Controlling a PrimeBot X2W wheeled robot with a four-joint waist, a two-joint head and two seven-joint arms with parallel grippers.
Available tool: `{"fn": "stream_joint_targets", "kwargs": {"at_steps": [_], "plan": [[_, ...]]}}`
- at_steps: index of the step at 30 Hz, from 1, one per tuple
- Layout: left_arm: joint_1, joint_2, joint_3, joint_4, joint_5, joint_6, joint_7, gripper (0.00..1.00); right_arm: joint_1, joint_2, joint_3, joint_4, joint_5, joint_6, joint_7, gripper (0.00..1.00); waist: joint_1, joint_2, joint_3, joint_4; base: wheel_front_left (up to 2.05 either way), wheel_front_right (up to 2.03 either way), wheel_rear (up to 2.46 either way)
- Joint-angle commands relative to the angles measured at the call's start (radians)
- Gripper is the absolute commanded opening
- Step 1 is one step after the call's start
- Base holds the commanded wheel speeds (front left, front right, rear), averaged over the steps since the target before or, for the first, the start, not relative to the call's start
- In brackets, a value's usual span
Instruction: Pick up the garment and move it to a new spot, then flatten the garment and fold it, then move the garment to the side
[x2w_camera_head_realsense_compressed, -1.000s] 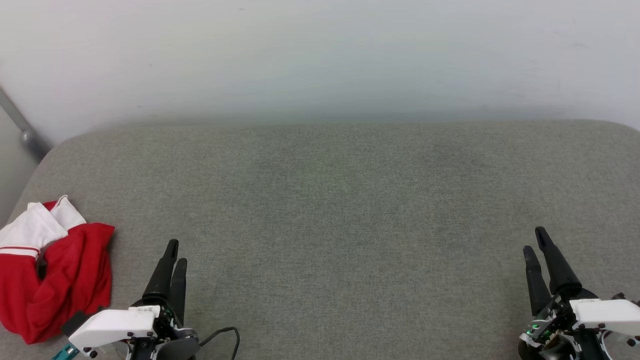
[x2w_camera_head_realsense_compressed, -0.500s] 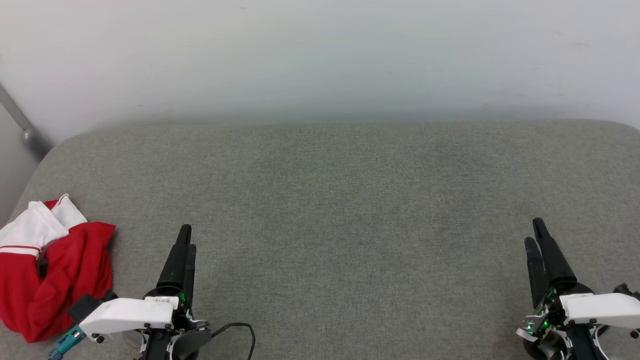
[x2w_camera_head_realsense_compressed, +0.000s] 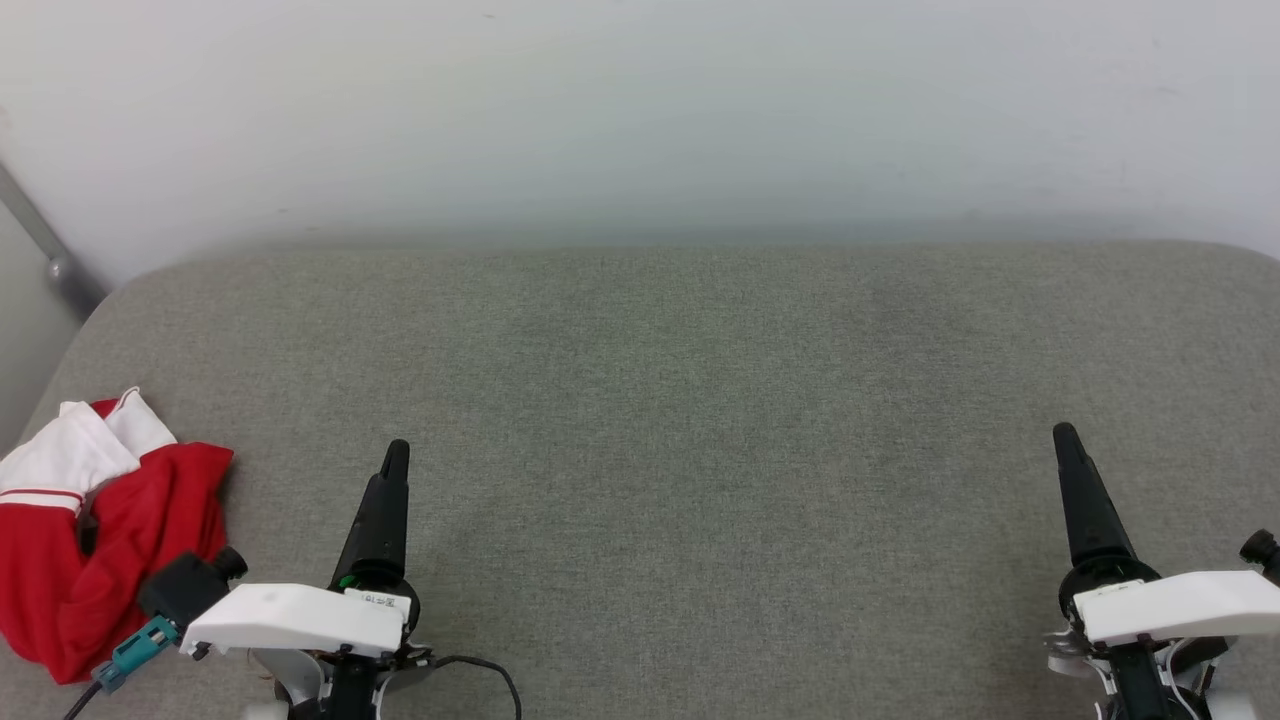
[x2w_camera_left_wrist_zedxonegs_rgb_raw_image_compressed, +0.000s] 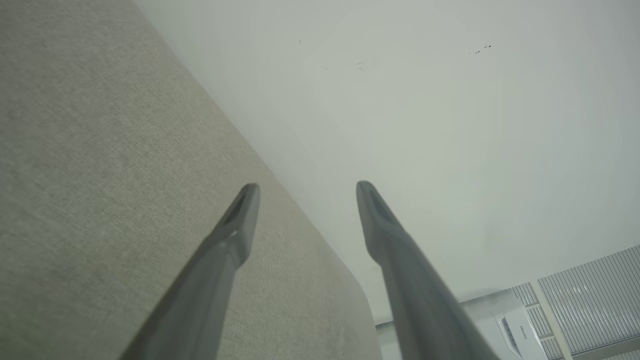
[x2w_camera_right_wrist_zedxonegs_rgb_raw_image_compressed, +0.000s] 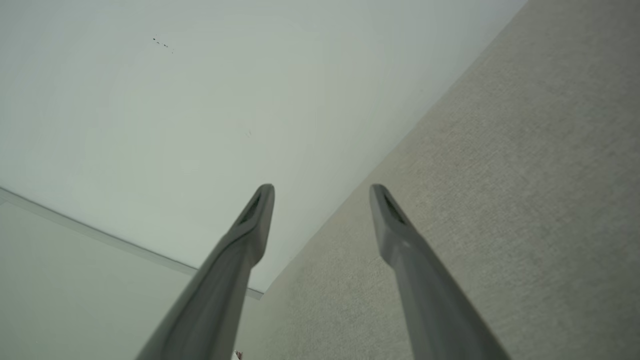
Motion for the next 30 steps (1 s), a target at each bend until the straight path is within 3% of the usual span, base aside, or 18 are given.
{"fn": "stream_joint_targets", "kwargs": {"at_steps": [1, 12, 13, 30], "plan": [[-0.024, 0.003, -0.001, -0.019, 0.059, -0.001, -0.013, 1.00, -0.009, -0.001, 0.004, -0.025, -0.065, 0.000, -0.011, 1.00, 0.0000, 0.0000, 0.000, 0.000, 0.00, 0.00, 0.00], [-0.014, -0.001, -0.010, -0.034, 0.327, 0.005, -0.052, 1.00, 0.003, 0.001, 0.023, -0.054, -0.324, 0.000, -0.039, 1.00, 0.0000, 0.0000, -0.002, 0.000, 0.00, 0.00, 0.00], [-0.014, 0.002, -0.018, -0.038, 0.389, 0.008, -0.062, 1.00, 0.004, 0.001, 0.030, -0.058, -0.382, 0.000, -0.040, 1.00, 0.0000, 0.0000, -0.001, 0.000, 0.00, 0.00, 0.00], [-0.015, 0.031, -0.056, -0.029, 0.641, 0.039, -0.113, 1.00, 0.017, 0.001, 0.032, -0.091, -0.648, 0.000, -0.048, 1.00, 0.0000, 0.0000, -0.002, -0.001, 0.00, 0.00, 0.00]]}}
